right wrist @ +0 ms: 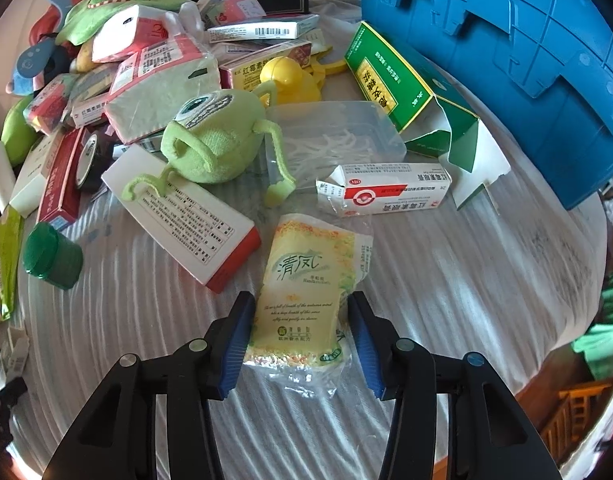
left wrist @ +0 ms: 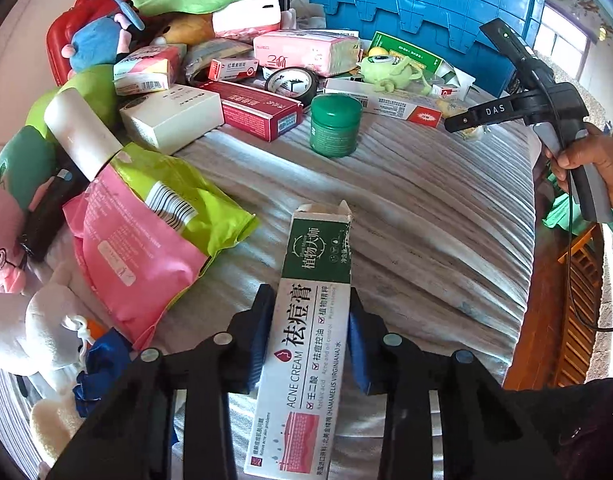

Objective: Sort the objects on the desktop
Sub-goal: 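Grasp the white-green acne cream box with the left tool while the right tool grasps the yellow wipes pack, then carry both items into the blue crate and open both tools to release them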

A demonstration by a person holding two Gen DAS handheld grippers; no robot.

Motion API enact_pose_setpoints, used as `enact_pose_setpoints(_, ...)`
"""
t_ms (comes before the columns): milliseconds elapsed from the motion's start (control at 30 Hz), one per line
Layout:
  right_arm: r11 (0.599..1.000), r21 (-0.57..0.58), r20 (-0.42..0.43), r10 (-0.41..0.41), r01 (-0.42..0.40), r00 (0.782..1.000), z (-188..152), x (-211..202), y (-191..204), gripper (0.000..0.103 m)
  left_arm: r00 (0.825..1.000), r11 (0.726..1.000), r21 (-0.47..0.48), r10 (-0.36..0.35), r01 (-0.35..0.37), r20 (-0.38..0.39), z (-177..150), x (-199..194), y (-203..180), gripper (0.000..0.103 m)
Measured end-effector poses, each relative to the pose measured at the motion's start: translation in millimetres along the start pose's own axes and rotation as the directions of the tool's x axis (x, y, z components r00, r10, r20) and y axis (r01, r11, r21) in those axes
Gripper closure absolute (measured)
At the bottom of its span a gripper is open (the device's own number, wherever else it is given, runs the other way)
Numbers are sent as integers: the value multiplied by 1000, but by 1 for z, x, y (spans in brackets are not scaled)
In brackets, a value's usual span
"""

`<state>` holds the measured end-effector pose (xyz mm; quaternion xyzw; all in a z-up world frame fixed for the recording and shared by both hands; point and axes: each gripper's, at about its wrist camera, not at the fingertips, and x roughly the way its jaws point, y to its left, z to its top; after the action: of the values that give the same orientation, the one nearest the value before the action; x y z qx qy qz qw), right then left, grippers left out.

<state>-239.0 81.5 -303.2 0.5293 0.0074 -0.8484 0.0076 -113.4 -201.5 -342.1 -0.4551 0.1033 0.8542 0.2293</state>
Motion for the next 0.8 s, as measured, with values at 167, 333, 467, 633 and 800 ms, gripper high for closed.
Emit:
enact_pose_setpoints(167,999,5,14,34,-34,999,-3,-1,-2,68,1000,1000,0,29,-29,-12,3,-4,-5,70)
enact_pose_setpoints(333,997,8,68,73,-74,995,-2,-24,-2,72,995,997,22,79,-80,67,22,-27,-8,70)
enact_pose_setpoints(467,994,-1,143,111,-112,983,6,-52,-9,74,988,994,30,99,-103,122,48,-44,-10,70)
enact_pose_setpoints(633,989,-8,279,145,-148,949,6,-92,-8,75,970,993,51,89,-103,228,96,-70,-22,70)
enact_pose_setpoints(800,989,5,470,128,-148,873,29,-173,-32,75,925,988,128,35,-90,379,172,-97,-59,70)
